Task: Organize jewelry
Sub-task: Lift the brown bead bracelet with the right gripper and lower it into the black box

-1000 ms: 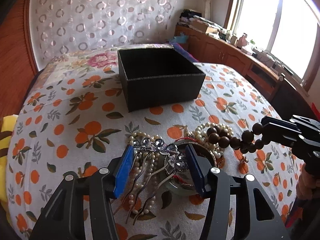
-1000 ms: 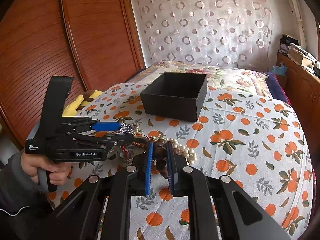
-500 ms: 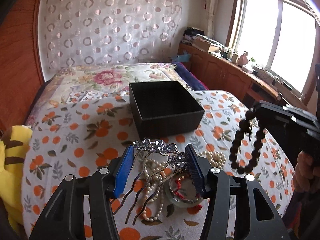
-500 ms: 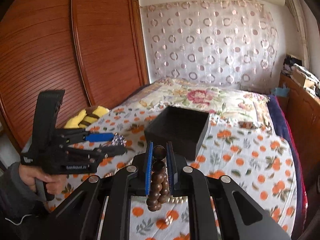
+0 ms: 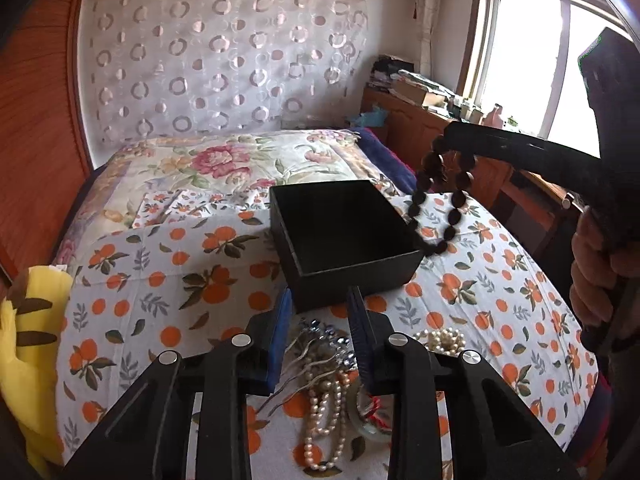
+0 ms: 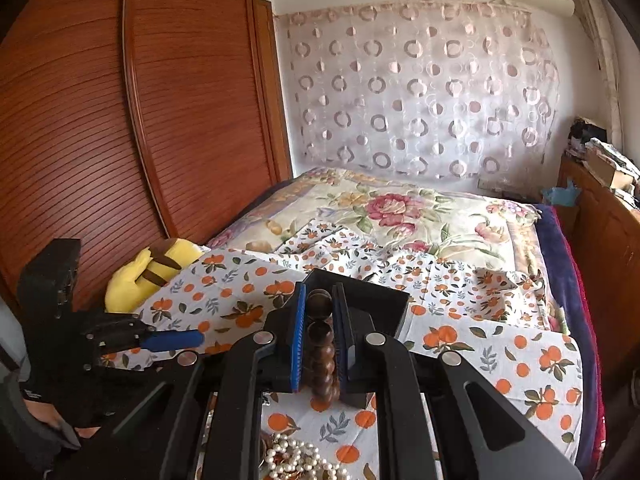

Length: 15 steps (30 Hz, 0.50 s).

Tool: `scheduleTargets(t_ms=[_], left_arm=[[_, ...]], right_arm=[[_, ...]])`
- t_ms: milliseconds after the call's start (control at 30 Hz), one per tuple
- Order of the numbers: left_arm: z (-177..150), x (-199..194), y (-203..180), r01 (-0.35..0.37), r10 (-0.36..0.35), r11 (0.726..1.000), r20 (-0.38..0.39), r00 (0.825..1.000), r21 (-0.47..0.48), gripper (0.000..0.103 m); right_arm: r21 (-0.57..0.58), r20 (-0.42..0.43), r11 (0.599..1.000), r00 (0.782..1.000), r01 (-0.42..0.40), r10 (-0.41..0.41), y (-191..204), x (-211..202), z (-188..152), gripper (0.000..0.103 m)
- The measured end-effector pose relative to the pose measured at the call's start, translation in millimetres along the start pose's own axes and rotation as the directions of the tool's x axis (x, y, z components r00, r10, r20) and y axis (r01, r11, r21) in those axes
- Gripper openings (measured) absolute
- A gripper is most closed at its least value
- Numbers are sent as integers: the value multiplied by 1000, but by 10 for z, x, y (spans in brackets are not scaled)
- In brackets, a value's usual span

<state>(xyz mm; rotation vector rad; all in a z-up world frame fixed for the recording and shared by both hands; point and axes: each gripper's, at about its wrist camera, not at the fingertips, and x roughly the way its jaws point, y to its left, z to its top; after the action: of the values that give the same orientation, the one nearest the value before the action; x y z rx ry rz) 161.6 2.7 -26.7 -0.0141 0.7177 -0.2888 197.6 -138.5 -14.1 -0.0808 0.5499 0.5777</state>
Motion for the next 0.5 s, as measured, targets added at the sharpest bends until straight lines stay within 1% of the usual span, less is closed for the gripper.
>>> scheduleTargets(t_ms=[67,200,267,300,333,367,400,433,467,500], left_arm=[[-65,-5,93,-7,7,1000,-19,1000,-18,27],[-167,105,177,-23,22,1000,-63,998,-17,28],[-195,234,222,-10,8,1000,-99,995,-17,29],[-214,302,236,-8,6,1000,-120,993,-17,32],[-237,377,231,-6,5,1000,-145,989,-6,40],[-259,412,205,0,1,1000,-150,989,12,48],[-281,441,155,14,-8,999,-149,989,40,52],[-293,461,123,21,-12,998,-154,988,56,61],[-300,473,82,28,-17,997,-156,988,69,64],[-303,485,55,33,-21,997,-155,988,74,64]], right_arm=[[-8,-9,1000,1000,-1,1,13,35,-32,15],[-17,-23,1000,1000,3,-3,37,82,-121,15],[-10,-26,1000,1000,3,-3,41,99,-136,15],[-7,-28,1000,1000,2,-2,44,102,-138,15],[-7,-27,1000,1000,3,-4,40,100,-140,15],[-9,-26,1000,1000,4,-4,42,97,-137,15],[-10,-26,1000,1000,5,-5,50,100,-121,15],[-14,-22,1000,1000,10,-10,54,97,-113,15],[-17,-18,1000,1000,15,-15,53,99,-93,15],[-19,-14,1000,1000,19,-19,54,101,-67,15]])
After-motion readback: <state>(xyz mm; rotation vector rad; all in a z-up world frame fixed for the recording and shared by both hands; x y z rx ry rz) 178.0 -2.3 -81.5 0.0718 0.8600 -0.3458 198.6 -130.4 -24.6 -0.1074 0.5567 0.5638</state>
